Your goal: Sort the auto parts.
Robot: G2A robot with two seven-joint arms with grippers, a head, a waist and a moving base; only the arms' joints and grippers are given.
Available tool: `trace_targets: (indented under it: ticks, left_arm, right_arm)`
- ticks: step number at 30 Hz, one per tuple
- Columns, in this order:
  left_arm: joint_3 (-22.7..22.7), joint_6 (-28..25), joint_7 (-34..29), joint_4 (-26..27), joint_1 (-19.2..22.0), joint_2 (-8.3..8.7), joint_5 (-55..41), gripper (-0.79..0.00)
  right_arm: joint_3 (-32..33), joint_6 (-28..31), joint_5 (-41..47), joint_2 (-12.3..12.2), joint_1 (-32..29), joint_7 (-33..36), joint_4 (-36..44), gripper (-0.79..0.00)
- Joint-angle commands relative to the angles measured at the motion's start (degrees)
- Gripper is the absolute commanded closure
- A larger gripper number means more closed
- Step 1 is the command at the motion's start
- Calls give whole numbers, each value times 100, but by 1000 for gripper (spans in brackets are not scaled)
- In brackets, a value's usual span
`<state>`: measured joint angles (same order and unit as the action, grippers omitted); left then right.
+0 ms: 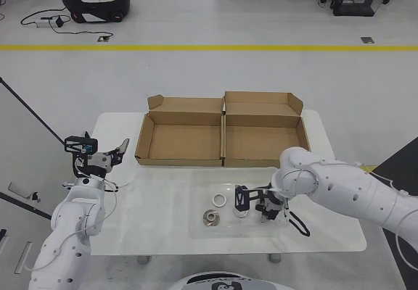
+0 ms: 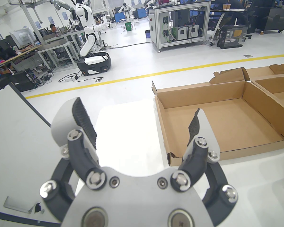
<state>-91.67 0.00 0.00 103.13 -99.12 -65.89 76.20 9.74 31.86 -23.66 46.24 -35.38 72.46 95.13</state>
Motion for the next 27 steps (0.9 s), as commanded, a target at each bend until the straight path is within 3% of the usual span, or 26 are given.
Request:
trace_targets:
  ticks: [1, 13, 27]
  left_arm:
    - [0, 0, 0, 0, 0, 0, 0, -785]
    - [0, 0, 0, 0, 0, 0, 0, -785]
    - [0, 0, 0, 0, 0, 0, 0, -785]
  right_arm:
    - [0, -18, 4, -3, -10, 18, 9, -252]
    - [0, -149, 41, -1, -15, 149, 32, -206]
    - [0, -169, 65, 2, 8, 168, -19, -95]
